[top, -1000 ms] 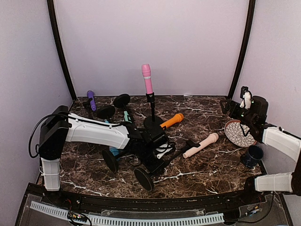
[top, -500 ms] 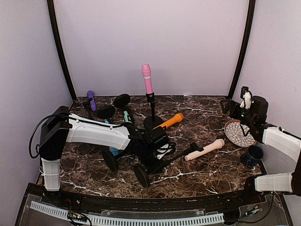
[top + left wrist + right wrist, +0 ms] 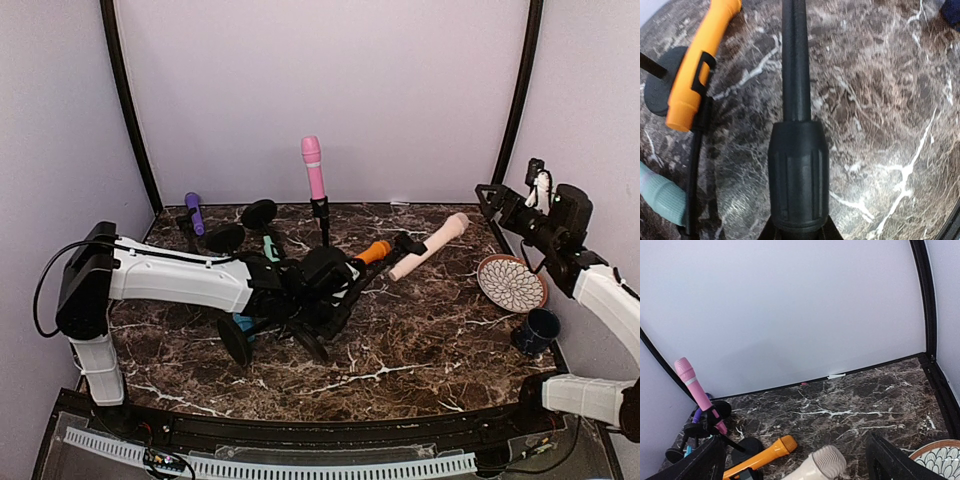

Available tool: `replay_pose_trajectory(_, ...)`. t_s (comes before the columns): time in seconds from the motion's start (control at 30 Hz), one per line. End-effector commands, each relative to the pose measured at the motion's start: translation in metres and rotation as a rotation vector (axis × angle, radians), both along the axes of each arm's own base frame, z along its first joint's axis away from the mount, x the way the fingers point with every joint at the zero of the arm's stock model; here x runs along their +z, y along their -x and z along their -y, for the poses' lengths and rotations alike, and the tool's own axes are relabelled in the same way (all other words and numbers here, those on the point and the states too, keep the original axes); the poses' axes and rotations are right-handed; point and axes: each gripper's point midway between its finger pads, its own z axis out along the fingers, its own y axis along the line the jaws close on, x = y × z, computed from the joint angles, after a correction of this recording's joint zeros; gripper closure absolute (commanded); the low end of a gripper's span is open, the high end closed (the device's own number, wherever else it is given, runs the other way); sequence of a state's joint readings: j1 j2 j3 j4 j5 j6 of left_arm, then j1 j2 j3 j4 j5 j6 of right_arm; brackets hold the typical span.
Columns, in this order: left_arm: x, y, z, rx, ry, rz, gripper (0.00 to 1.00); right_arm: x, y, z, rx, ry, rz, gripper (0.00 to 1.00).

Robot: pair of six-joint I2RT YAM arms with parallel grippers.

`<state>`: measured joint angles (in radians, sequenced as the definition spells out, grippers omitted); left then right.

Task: Remove the microphone from the stand
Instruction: Pick up the microphone stand with the microphone from the center of the board, then pass from the left arm to the right

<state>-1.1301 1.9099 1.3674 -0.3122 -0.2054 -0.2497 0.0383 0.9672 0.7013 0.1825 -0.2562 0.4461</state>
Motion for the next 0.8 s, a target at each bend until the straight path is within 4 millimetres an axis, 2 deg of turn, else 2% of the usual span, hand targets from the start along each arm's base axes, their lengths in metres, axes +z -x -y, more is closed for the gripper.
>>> replay_pose_trajectory(0.0,0.098,-0.038,0.009,0.127,0.289,0.227,1.00,0.036,0.010,-0.022,0.132,-0.111,0.068,0.01)
replay_pose_trajectory(0.07,0.107,-0.046,0.005,0.161,0.334,0.239,1.00,0.044,0.015,-0.035,0.207,-0.147,0.092,0.01)
replay_pose_trajectory(0.2,0.138,-0.058,0.002,0.206,0.484,0.295,1.00,0.057,0.036,-0.076,0.402,-0.212,0.170,0.01)
replay_pose_trajectory(0.37,0.156,-0.064,-0.006,0.249,0.560,0.345,1.00,0.056,0.051,-0.125,0.565,-0.275,0.189,0.01)
replay_pose_trajectory(0.57,0.160,-0.062,-0.011,0.252,0.608,0.358,1.00,0.035,0.027,-0.165,0.577,-0.326,0.072,0.01)
replay_pose_trajectory(0.77,0.158,-0.060,-0.016,0.258,0.615,0.363,1.00,0.034,0.008,-0.206,0.557,-0.284,0.018,0.01)
